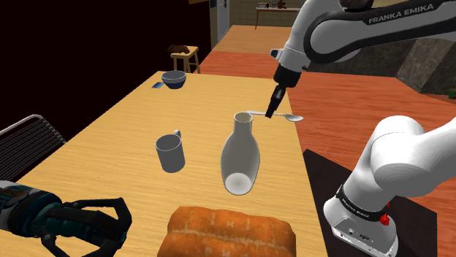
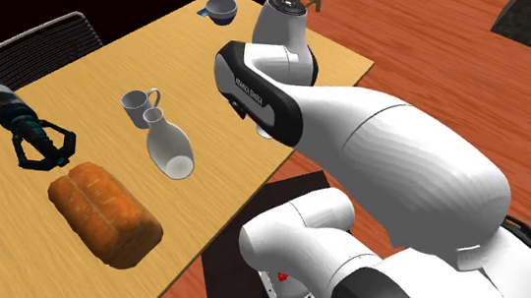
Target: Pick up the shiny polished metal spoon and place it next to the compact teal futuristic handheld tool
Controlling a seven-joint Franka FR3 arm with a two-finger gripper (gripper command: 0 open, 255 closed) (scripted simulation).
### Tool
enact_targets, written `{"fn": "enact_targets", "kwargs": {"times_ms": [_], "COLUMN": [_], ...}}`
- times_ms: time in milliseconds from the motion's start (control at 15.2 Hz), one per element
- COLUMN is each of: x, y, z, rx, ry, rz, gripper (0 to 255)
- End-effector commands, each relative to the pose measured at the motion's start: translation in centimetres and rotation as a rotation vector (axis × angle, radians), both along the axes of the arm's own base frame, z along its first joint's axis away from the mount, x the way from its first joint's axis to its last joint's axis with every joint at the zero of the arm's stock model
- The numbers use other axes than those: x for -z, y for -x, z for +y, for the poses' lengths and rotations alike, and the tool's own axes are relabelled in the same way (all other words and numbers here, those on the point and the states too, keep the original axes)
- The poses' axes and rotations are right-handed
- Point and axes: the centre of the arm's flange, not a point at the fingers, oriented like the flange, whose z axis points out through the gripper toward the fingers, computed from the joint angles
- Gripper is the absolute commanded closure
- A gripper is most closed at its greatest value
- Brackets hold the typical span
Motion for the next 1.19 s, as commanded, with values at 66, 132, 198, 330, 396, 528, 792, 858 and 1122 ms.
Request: {"fn": "enact_targets", "kwargs": {"times_ms": [66, 132, 198, 330, 396, 528, 792, 858, 1122], "x": [-1.7, -2.3, -2.8, -3.8, -4.4, -5.4, -7.5, -8.1, -10.2], "y": [0.0, 0.0, 0.0, 0.0, 0.0, 0.0, 0.0, 0.0, 0.0], "z": [0.0, 0.0, 0.0, 0.0, 0.0, 0.0, 0.0, 0.0, 0.0], "rx": [0.000, 0.000, 0.000, 0.000, 0.000, 0.000, 0.000, 0.000, 0.000], "ry": [0.000, 0.000, 0.000, 0.000, 0.000, 0.000, 0.000, 0.000, 0.000], "rz": [0.000, 0.000, 0.000, 0.000, 0.000, 0.000, 0.000, 0.000, 0.000], "gripper": [255, 255, 255, 255, 255, 255, 255, 255, 255]}}
